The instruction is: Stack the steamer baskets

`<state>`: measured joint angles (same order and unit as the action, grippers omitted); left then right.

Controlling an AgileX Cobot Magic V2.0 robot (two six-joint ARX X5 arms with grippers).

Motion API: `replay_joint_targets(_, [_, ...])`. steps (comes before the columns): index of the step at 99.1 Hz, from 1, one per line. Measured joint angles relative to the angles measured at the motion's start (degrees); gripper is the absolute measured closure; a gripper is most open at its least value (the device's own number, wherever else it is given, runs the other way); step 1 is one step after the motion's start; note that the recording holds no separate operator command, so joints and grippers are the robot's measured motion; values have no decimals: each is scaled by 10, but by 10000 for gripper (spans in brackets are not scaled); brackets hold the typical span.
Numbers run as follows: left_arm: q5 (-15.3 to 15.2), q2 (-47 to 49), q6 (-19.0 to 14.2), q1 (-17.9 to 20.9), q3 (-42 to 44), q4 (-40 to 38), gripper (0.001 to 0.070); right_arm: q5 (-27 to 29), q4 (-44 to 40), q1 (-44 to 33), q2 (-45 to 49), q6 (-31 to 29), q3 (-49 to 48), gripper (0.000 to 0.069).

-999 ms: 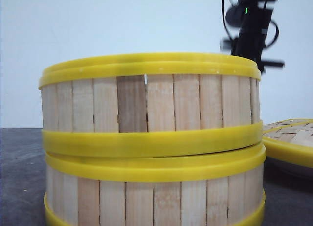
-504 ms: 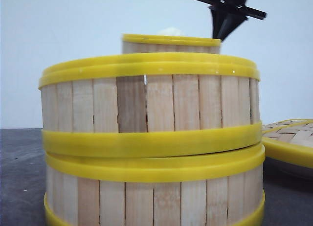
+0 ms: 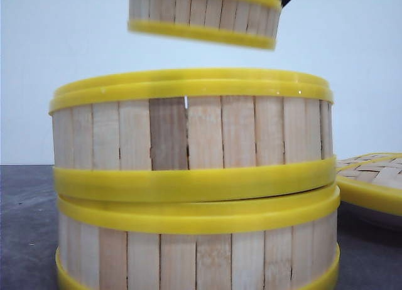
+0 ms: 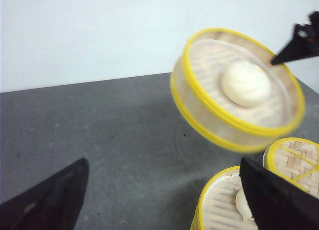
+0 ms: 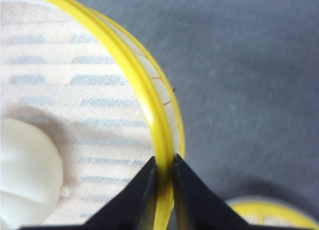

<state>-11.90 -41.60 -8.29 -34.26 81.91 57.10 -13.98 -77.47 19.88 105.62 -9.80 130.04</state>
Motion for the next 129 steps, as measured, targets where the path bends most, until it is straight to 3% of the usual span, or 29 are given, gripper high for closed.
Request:
replay_joint_targets(18, [0, 0, 8, 0, 0, -32, 120, 5, 0, 26, -88, 15, -153, 662])
replay_joint_targets(38, [2, 0, 13, 0, 0, -52, 121, 18, 0, 62, -111, 17, -245, 662])
replay_joint_targets(75, [3, 0, 13, 0, 0, -31, 121, 39, 0, 102, -111, 16, -328, 662])
replay_joint_targets(129, [3, 0, 13, 0, 0, -33, 121, 47, 0, 150, -115, 16, -330, 662])
